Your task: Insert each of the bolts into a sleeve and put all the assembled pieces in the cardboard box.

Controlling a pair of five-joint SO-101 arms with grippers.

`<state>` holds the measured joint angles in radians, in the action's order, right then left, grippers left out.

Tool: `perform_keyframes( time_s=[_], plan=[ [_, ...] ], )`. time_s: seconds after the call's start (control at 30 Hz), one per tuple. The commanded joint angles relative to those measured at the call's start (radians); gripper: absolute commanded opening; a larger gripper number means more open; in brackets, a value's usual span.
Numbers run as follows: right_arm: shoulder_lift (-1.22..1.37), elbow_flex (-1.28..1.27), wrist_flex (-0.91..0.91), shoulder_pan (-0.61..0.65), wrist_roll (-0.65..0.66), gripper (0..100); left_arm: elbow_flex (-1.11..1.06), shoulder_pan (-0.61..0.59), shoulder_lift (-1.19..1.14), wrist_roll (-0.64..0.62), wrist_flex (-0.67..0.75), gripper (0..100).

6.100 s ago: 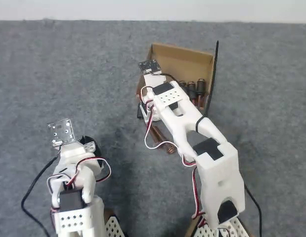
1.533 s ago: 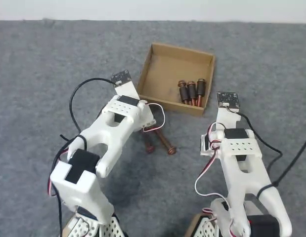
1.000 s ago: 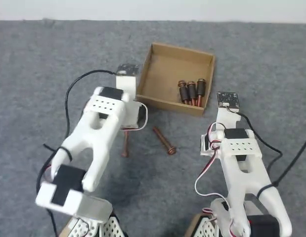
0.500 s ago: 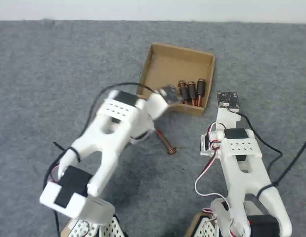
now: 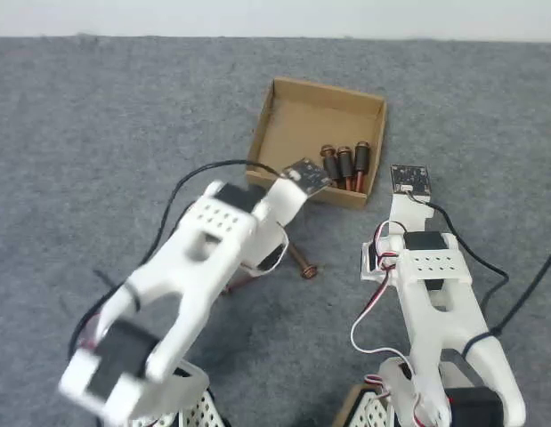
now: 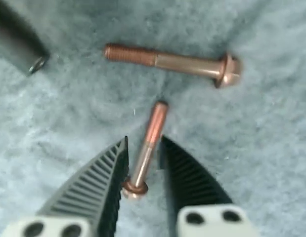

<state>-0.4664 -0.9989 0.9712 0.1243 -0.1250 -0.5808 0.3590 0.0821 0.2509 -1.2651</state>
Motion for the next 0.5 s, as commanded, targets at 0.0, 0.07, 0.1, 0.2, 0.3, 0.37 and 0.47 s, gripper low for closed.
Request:
perform_keyframes(
  time_s=[0.0, 0.07, 0.1, 0.2, 0.3, 0.37, 0.47],
  plan=[
    [-0.021, 0.008, -0.013, -0.013, 0.017, 0.7, -0.124, -0.009, 0.299, -0.078, 0.002, 1],
    [-0.021, 0.008, -0.013, -0.010, 0.017, 0.7, -0.199, -0.015, 0.394, -0.124, -0.003, 1],
    [-0.021, 0.008, -0.013, -0.010, 0.017, 0.7, -0.240, -0.023, 0.434, -0.161, -0.005, 1],
    [-0.021, 0.008, -0.013, -0.008, 0.017, 0.7, -0.346, -0.052, 0.506, -0.295, -0.005, 1],
    [-0.021, 0.008, -0.013, -0.008, 0.017, 0.7, -0.404, -0.094, 0.520, -0.339, 0.008, 1],
    [-0.021, 0.008, -0.013, -0.008, 0.017, 0.7, -0.435, -0.109, 0.520, -0.331, 0.029, 1],
    [-0.021, 0.008, -0.013, -0.012, 0.017, 0.7, -0.489, -0.087, 0.520, -0.333, 0.040, 1]
  ],
)
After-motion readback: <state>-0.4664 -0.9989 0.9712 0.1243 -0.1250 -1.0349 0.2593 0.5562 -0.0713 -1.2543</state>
